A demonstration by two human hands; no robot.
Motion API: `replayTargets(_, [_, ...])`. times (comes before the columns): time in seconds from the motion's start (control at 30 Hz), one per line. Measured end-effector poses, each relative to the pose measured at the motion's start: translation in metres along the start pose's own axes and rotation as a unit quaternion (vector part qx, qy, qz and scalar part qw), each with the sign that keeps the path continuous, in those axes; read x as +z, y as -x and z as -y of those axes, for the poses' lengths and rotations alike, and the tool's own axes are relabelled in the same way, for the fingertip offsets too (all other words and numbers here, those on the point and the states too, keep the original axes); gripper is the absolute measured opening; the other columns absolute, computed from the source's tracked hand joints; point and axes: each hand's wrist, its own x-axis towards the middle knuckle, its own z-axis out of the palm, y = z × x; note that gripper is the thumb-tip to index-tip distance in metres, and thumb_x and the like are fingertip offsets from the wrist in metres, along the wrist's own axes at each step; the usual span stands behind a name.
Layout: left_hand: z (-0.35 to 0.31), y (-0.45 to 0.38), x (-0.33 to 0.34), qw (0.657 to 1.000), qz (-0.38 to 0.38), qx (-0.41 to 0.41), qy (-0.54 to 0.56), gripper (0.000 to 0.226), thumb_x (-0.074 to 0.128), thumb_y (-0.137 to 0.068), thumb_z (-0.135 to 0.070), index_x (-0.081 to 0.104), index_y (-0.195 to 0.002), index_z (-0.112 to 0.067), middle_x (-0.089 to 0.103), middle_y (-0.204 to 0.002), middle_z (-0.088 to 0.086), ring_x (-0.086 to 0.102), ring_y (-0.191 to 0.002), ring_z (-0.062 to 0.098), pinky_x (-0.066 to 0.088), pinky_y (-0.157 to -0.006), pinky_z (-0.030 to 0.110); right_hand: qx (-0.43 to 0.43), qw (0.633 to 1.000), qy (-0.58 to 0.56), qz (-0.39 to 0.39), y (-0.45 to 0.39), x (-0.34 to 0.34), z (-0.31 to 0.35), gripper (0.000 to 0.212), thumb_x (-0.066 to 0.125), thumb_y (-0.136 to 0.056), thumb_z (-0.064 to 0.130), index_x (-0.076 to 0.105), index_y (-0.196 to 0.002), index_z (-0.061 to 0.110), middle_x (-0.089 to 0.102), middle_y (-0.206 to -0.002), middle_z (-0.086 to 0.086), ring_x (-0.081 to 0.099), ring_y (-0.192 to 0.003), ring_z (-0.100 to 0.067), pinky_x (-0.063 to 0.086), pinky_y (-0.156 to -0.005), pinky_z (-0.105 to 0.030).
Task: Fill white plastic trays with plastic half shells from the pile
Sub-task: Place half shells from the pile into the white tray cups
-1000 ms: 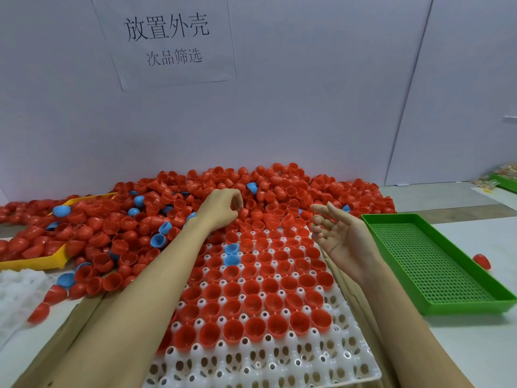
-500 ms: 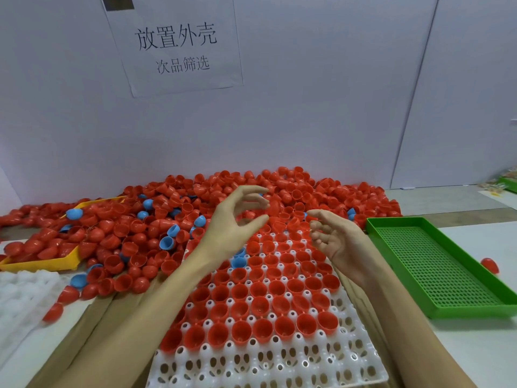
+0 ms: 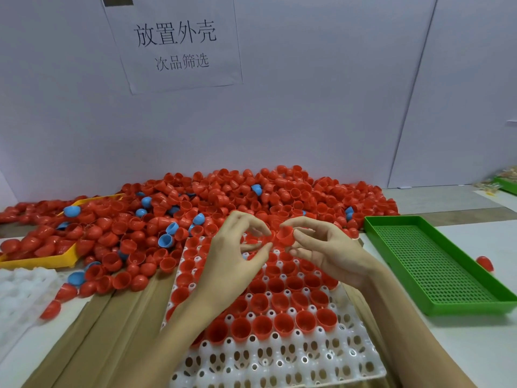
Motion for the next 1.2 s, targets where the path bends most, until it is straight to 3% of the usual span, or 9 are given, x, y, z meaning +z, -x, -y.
replayTargets(0.1, [-0.002, 0.001, -0.003, 0.999, 0.002, -0.021, -0.044, 0.014, 0.079, -0.089, -0.015, 0.072, -0.091, -0.027, 0.069, -0.091, -0.014, 0.068, -0.088, 0.009, 0.055, -0.076, 0.017, -0.002, 1.0, 0.004, 0.009, -0.001, 0.001, 0.001, 0.026, 0.068, -0.101, 0.013, 0.068, -0.127, 0.008, 0.073, -0.111, -0.008, 0.071, -0.109, -0.024, 0.057, -0.096, -0.031])
replayTargets(0.2, [-0.005, -0.001, -0.006, 0.994, 0.043, -0.097, 0.01, 0.003, 0.074, -0.094, -0.028, 0.075, -0.093, -0.03, 0.074, -0.086, -0.015, 0.072, -0.078, 0.008, 0.057, -0.074, 0.02, 0.004, 0.999, 0.026, 0.021, 0.0, 0.002, 0.002, 0.025, 0.071, -0.099, 0.013, 0.067, -0.124, 0.009, 0.071, -0.114, -0.01, 0.07, -0.11, -0.028, 0.057, -0.097, -0.034])
replayTargets(0.27, [-0.007, -0.003, -0.008, 0.989, 0.071, -0.126, 0.039, 0.008, 0.073, -0.094, -0.035, 0.078, -0.091, -0.03, 0.076, -0.083, -0.013, 0.074, -0.079, 0.007, 0.059, -0.078, 0.025, 0.004, 0.999, 0.041, 0.035, 0.0, 0.002, 0.002, 0.026, 0.073, -0.098, 0.014, 0.067, -0.122, 0.009, 0.07, -0.116, -0.01, 0.07, -0.109, -0.029, 0.058, -0.095, -0.034])
replayTargets(0.43, [-0.011, -0.003, -0.006, 0.979, 0.107, -0.169, 0.048, 0.008, 0.084, -0.083, -0.03, 0.078, -0.089, -0.032, 0.077, -0.091, -0.018, 0.074, -0.084, 0.002, 0.056, -0.08, 0.017, 0.002, 0.996, 0.072, 0.051, 0.001, -0.008, 0.002, 0.033, 0.065, -0.105, 0.029, 0.071, -0.127, 0.005, 0.07, -0.11, -0.005, 0.071, -0.102, -0.018, 0.06, -0.088, -0.031])
replayTargets(0.57, [-0.023, 0.004, 0.01, 0.989, 0.096, -0.108, -0.023, 0.01, 0.081, -0.086, -0.031, 0.075, -0.091, -0.037, 0.069, -0.101, -0.018, 0.068, -0.089, -0.001, 0.055, -0.081, 0.016, -0.014, 0.994, 0.018, -0.104, 0.002, -0.023, 0.002, 0.037, 0.061, -0.104, 0.037, 0.075, -0.119, 0.007, 0.071, -0.098, -0.008, 0.07, -0.081, -0.018, 0.06, -0.073, -0.024])
replayTargets(0.7, [-0.046, 0.018, 0.043, 0.974, 0.189, 0.031, -0.118, 0.007, 0.07, -0.092, -0.035, 0.068, -0.098, -0.033, 0.049, -0.114, -0.018, 0.049, -0.11, -0.002, 0.047, -0.096, 0.018, -0.025, 0.969, -0.084, -0.23, -0.002, -0.029, 0.0, 0.029, 0.062, -0.1, 0.037, 0.081, -0.1, 0.016, 0.063, -0.081, 0.001, 0.059, -0.065, -0.01, 0.052, -0.059, -0.019])
replayTargets(0.83, [-0.058, 0.025, 0.072, 0.938, 0.229, 0.129, -0.225, 0.009, 0.057, -0.092, -0.026, 0.061, -0.095, -0.019, 0.045, -0.121, 0.0, 0.042, -0.109, 0.016, 0.046, -0.093, 0.034, -0.031, 0.951, -0.15, -0.267, 0.001, -0.034, 0.0, 0.028, 0.058, -0.103, 0.032, 0.073, -0.107, 0.008, 0.058, -0.078, 0.001, 0.054, -0.061, -0.009, 0.046, -0.05, -0.018])
replayTargets(1.07, [-0.066, 0.015, 0.083, 0.894, 0.279, 0.125, -0.327, 0.016, 0.054, -0.095, -0.028, 0.063, -0.092, -0.015, 0.047, -0.12, 0.005, 0.042, -0.107, 0.021, 0.043, -0.093, 0.036, -0.039, 0.943, -0.163, -0.287, 0.002, -0.037, -0.003, 0.029, 0.057, -0.104, 0.031, 0.073, -0.107, 0.007, 0.06, -0.076, 0.001, 0.053, -0.062, -0.01, 0.045, -0.049, -0.018])
replayTargets(1.2, [-0.059, 0.01, 0.07, 0.923, 0.278, 0.104, -0.246, 0.029, 0.057, -0.1, -0.038, 0.073, -0.098, -0.014, 0.054, -0.115, -0.002, 0.046, -0.108, 0.012, 0.046, -0.097, 0.029, -0.043, 0.941, -0.166, -0.292, 0.002, -0.036, -0.002, 0.029, 0.056, -0.105, 0.029, 0.073, -0.106, 0.006, 0.059, -0.076, 0.0, 0.051, -0.062, -0.011, 0.044, -0.049, -0.018])
